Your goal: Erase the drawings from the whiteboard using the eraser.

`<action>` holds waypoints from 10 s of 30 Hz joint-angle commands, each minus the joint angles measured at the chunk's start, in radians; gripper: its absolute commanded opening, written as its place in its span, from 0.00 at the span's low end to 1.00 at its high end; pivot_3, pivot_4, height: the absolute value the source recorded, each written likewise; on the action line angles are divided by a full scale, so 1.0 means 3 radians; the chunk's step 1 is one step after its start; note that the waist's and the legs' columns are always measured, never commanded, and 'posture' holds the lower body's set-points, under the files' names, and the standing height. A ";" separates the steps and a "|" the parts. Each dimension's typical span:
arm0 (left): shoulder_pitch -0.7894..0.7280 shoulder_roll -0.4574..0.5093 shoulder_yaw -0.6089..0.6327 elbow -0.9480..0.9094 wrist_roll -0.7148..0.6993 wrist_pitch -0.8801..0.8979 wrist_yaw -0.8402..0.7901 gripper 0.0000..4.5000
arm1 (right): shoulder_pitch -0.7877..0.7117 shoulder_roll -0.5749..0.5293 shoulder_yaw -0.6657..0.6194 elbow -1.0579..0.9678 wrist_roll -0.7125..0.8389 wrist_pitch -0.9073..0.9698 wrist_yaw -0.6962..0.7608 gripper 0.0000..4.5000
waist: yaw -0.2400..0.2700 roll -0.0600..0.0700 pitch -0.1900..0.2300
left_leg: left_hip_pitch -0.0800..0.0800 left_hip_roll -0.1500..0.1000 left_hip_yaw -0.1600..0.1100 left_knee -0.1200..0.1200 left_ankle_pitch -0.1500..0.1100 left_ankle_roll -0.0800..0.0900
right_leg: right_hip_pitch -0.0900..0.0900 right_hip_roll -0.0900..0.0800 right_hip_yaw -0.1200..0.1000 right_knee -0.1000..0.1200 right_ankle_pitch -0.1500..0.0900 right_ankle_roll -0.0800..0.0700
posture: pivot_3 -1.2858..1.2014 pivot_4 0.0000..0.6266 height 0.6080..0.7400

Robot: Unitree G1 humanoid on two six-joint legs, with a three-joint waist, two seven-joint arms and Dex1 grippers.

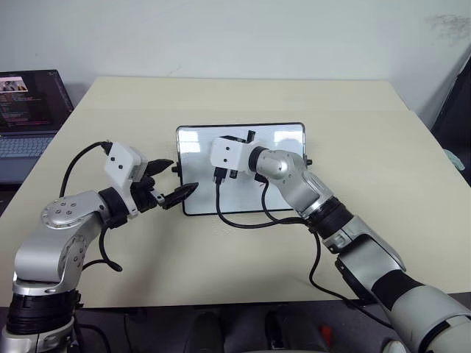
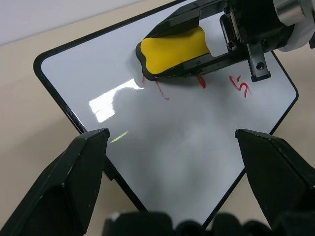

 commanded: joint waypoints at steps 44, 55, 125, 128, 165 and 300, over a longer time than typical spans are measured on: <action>0.0017 -0.0001 0.0050 -0.0114 -0.0011 -0.0094 0.0039 1.00 | -0.0056 0.0013 -0.0031 0.0148 -0.0061 -0.0044 -0.0140 0.29 | -0.0003 -0.0001 -0.0001 | 0.0001 0.0003 0.0001 -0.0001 0.0001 0.0000 | -0.0001 0.0003 0.0002 -0.0002 0.0004 -0.0004 | 0.52 0.24 1.00; 0.0016 0.0002 0.0037 -0.0117 -0.0025 -0.0099 0.0057 1.00 | 0.0061 -0.0006 0.0041 0.0082 -0.0097 0.0052 0.0118 0.29 | -0.0004 -0.0001 -0.0001 | 0.0002 0.0003 0.0001 -0.0001 0.0001 0.0000 | -0.0001 0.0004 0.0001 -0.0001 0.0003 -0.0001 | 0.52 0.24 1.00; -0.0137 -0.0111 0.0066 0.0057 0.0030 -0.0211 0.0209 1.00 | 0.0155 -0.0033 0.0031 0.0113 -0.0131 0.0031 0.0078 0.29 | -0.0003 -0.0002 -0.0002 | 0.0021 0.0004 0.0001 -0.0003 0.0003 0.0002 | 0.0014 0.0004 0.0006 -0.0002 -0.0001 0.0013 | 0.52 0.24 1.00; -0.0130 -0.0112 0.0070 0.0072 0.0038 -0.0227 0.0207 1.00 | 0.0207 -0.0020 -0.0173 -0.0085 0.0088 0.0137 0.0149 0.29 | -0.0003 -0.0001 -0.0001 | 0.0021 0.0004 0.0001 -0.0003 0.0003 0.0002 | 0.0014 0.0004 0.0006 -0.0002 -0.0001 0.0013 | 0.52 0.24 1.00; 0.0259 -0.0491 -0.0184 -0.0138 0.0209 -0.0592 0.0291 1.00 | 0.2338 -0.0963 -0.0807 -0.2697 0.1055 0.0280 0.0282 0.29 | -0.0010 -0.0002 0.0001 | -0.0035 -0.0004 0.0010 -0.0001 -0.0008 -0.0007 | -0.0036 0.0017 0.0009 -0.0005 -0.0008 0.0023 | 0.52 0.24 1.00; 0.0197 -0.0494 -0.0154 -0.0075 0.0195 -0.0584 0.0315 1.00 | 0.0394 -0.0073 0.0243 -0.0046 -0.0153 -0.0054 0.0428 0.29 | -0.0010 -0.0003 -0.0001 | -0.0006 0.0007 0.0007 -0.0006 0.0004 0.0003 | -0.0019 0.0015 0.0013 -0.0004 0.0011 0.0007 | 0.52 0.24 1.00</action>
